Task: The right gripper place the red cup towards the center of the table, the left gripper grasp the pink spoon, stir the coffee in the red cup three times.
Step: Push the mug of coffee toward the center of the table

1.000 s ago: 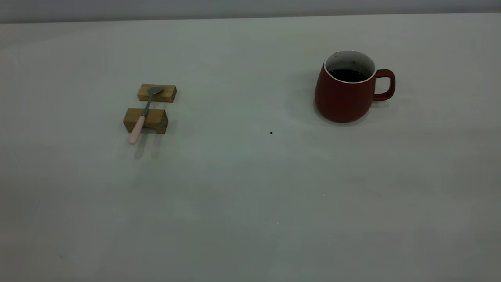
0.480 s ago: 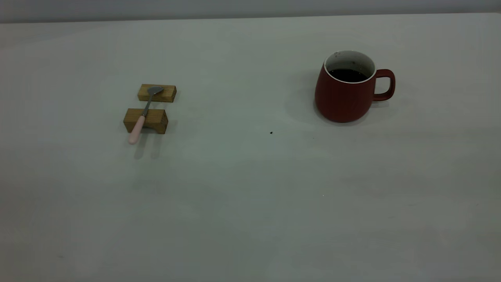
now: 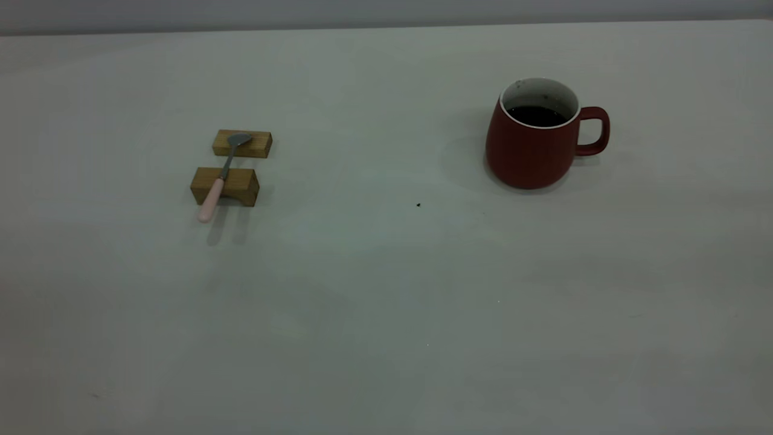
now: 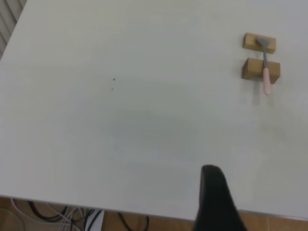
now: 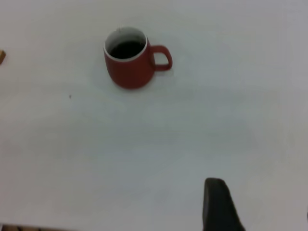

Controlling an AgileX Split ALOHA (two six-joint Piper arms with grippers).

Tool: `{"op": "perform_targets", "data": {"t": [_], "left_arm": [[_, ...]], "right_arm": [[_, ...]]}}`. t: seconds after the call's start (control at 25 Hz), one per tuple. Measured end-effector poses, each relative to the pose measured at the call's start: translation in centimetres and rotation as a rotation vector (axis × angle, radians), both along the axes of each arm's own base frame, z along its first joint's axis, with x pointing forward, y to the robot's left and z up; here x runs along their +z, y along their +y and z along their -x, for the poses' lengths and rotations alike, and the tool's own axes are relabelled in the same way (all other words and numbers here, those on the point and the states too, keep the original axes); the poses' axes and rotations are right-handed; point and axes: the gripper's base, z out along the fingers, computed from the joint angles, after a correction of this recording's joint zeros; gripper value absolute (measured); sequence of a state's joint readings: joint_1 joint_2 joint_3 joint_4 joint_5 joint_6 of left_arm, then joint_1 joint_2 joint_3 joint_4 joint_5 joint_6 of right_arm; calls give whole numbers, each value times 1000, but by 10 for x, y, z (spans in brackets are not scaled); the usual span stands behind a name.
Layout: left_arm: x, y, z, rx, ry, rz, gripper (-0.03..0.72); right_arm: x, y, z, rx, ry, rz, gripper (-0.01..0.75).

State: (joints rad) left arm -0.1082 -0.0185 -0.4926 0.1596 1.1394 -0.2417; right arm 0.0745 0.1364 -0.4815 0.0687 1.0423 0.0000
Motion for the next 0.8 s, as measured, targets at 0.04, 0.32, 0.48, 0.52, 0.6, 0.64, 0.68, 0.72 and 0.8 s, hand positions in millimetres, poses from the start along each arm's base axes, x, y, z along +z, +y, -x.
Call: {"op": "perform_targets", "data": {"t": [0.04, 0.32, 0.48, 0.52, 0.6, 0.64, 0.68, 0.72, 0.8], "left_arm": [[0, 0, 0, 0, 0, 0, 529], [0, 0, 0, 0, 0, 0, 529], [0, 0, 0, 0, 0, 0, 529], [0, 0, 0, 0, 0, 0, 529], [0, 0, 0, 0, 0, 0, 529], [0, 0, 0, 0, 0, 0, 529], [0, 0, 0, 0, 0, 0, 529], [0, 0, 0, 0, 0, 0, 529], [0, 0, 0, 0, 0, 0, 529]], "right_arm": [[2, 1, -10, -3, 3, -2, 474], [-3, 7, -108, 18, 125, 51, 474], [-19, 12, -166, 74, 219, 111, 474], [-24, 13, -181, 100, 242, 141, 474], [-34, 15, -208, 155, 286, 195, 474], [-40, 16, -222, 185, 311, 218, 474], [-47, 18, -235, 214, 333, 235, 474], [-50, 19, -248, 238, 341, 246, 474], [-66, 23, -272, 316, 374, 288, 474]]}}
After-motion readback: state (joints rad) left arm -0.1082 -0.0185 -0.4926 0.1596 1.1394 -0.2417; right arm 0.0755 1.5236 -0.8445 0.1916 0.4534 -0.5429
